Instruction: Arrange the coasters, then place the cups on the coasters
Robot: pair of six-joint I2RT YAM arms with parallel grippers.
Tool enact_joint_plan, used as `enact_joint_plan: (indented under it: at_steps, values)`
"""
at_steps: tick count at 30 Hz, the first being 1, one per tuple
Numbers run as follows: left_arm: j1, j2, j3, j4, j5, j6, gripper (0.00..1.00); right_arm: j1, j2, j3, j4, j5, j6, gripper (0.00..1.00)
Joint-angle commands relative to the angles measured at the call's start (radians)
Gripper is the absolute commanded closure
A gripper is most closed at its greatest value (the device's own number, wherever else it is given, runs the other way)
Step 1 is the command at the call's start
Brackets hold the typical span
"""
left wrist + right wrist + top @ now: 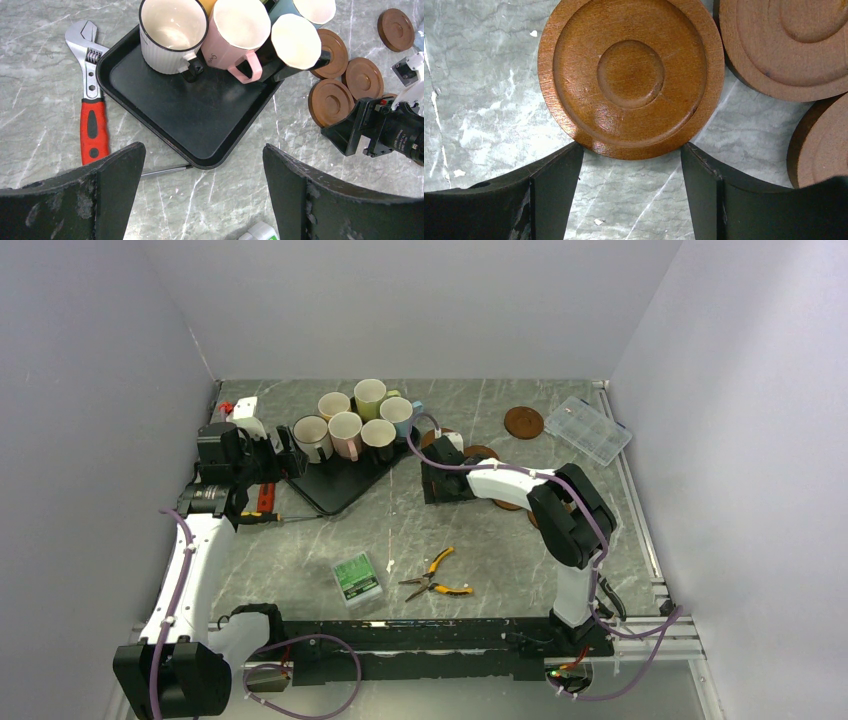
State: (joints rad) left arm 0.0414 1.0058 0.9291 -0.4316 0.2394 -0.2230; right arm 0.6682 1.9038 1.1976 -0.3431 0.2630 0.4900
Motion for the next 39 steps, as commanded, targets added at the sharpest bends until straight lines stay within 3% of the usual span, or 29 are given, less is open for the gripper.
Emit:
enact_joint_plan:
  at_steps: [1, 12, 19, 24, 32, 39]
  values:
    - [-0.005, 0.001, 0.007, 0.018, 0.014, 0.012, 0.06, -0.007, 0.04, 0.012, 0.018, -0.018, 0.002, 0.25]
    - [-0.005, 0.0, 0.007, 0.017, 0.012, 0.011, 0.06, -0.005, -0.012, 0.005, 0.002, -0.04, 0.002, 0.18]
    - [-0.005, -0.008, 0.007, 0.017, 0.004, 0.012, 0.06, -0.005, -0.189, -0.034, -0.035, -0.088, -0.021, 0.12]
    - [-0.004, -0.014, 0.007, 0.016, -0.006, 0.014, 0.06, -0.027, -0.28, 0.031, -0.132, -0.047, -0.079, 0.12]
    - [-0.004, -0.023, 0.002, 0.017, -0.028, 0.014, 0.06, -0.201, -0.256, 0.12, -0.094, -0.08, -0.159, 0.14]
    - [-0.004, -0.016, 0.004, 0.016, -0.03, 0.018, 0.06, -0.367, -0.113, 0.247, -0.012, -0.166, -0.198, 0.17]
